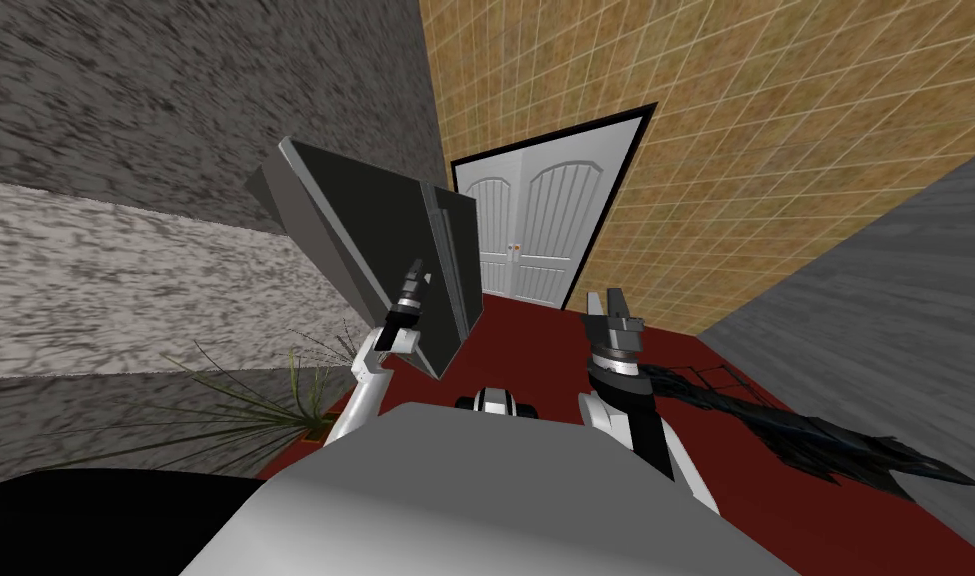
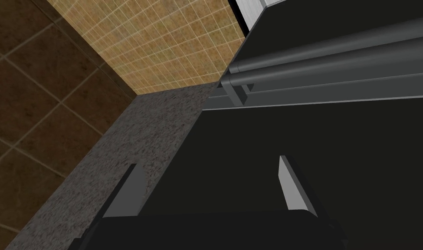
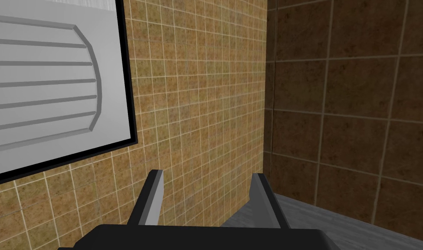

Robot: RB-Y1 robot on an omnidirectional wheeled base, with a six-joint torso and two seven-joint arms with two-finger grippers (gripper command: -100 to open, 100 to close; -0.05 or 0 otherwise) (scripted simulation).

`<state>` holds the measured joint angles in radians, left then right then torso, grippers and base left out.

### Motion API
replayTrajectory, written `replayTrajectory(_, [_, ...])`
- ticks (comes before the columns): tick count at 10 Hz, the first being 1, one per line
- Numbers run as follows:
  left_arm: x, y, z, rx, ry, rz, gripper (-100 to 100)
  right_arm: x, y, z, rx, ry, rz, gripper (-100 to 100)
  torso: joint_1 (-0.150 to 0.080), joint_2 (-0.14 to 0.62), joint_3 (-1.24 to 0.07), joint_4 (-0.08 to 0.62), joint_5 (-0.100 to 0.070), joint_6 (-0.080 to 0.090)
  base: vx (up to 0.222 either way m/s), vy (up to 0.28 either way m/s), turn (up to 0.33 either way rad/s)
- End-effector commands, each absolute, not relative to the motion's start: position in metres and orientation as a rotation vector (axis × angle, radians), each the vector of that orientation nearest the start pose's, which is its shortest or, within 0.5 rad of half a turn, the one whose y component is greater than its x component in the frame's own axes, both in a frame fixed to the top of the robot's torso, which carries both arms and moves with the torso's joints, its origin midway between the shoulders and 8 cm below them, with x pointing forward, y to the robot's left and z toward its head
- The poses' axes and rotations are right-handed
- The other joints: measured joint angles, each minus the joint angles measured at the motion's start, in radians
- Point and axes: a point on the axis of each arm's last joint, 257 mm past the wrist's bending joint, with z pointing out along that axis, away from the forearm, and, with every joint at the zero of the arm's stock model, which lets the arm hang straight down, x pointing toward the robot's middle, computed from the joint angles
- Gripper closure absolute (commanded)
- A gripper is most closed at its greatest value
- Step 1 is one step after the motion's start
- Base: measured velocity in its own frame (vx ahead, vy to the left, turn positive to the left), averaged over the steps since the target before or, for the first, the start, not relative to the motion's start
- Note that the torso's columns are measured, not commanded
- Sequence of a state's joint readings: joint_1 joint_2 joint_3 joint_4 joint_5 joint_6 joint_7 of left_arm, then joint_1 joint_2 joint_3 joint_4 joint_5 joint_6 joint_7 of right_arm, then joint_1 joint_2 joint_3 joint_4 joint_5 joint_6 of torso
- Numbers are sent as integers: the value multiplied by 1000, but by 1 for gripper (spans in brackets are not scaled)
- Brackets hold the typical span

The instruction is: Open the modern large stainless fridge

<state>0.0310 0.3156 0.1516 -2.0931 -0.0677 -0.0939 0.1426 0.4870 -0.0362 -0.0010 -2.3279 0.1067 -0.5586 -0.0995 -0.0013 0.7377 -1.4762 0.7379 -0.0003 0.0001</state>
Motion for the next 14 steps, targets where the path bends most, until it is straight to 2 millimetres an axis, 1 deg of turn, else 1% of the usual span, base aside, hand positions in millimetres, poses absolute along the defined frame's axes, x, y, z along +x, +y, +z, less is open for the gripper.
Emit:
replayTrajectory(1, [495, 325, 70, -621, 873, -1171, -100, 326, -255, 58, 504, 605, 1361, 0, 2, 0, 0, 0, 0, 0, 40, -65, -88])
replayTrajectory(2, [497, 320, 84, -599, 853, -1187, -100, 326, -255, 58, 504, 605, 1361, 0, 1, 0, 0, 0, 0, 0, 36, -60, -39])
replayTrajectory(3, [508, 343, 84, -640, 864, -1143, -100, 326, -255, 58, 504, 605, 1361, 0, 2, 1, 0, 0, 0, 0, 49, -74, -82])
replayTrajectory(4, [510, 338, 97, -623, 845, -1158, -100, 326, -255, 58, 504, 605, 1361, 0, 1, 0, 0, 0, 0, 0, 42, -57, -35])
replayTrajectory(5, [520, 362, 101, -655, 843, -1121, -100, 326, -255, 58, 504, 605, 1361, 0, 2, 0, 0, 0, 0, 0, 52, -72, -72])
replayTrajectory(6, [522, 361, 107, -656, 837, -1124, -100, 326, -255, 58, 504, 605, 1361, 0, 1, 0, 0, 0, 0, 0, 43, -60, -31])
replayTrajectory(7, [523, 356, 120, -638, 820, -1138, -100, 326, -255, 58, 504, 605, 1361, 0, 2, 1, 0, 0, 0, 0, 14, -21, 2])
replayTrajectory(8, [532, 383, 122, -684, 817, -1095, -100, 326, -255, 58, 504, 605, 1361, 0, 3, 2, 1, 1, 1, 0, 28, -39, -82])
replayTrajectory(9, [533, 379, 135, -670, 800, -1109, -100, 326, -255, 58, 504, 605, 1361, 0, 2, 1, 1, 0, 1, 0, 36, -42, -44])
replayTrajectory(10, [533, 377, 140, -663, 794, -1114, -100, 326, -255, 58, 504, 605, 1361, 0, 1, 0, 0, 0, 0, 0, 16, -25, 3])
replayTrajectory(11, [540, 404, 148, -708, 779, -1076, -100, 326, -255, 58, 504, 605, 1361, 0, 2, 1, 1, 0, 0, 0, 38, -62, -85])
replayTrajectory(12, [540, 399, 162, -693, 762, -1090, -100, 326, -255, 58, 504, 605, 1361, 0, 0, 0, 0, 0, 0, 0, 34, -59, -41])
replayTrajectory(13, [544, 428, 168, -738, 744, -1052, -100, 326, -255, 58, 504, 605, 1361, 0, 0, 0, 0, 0, 0, 0, 45, -70, -74])
replayTrajectory(14, [545, 423, 184, -725, 724, -1069, -100, 326, -255, 58, 504, 605, 1361, 0, 0, -1, 0, 0, 0, 0, 43, -56, -41])
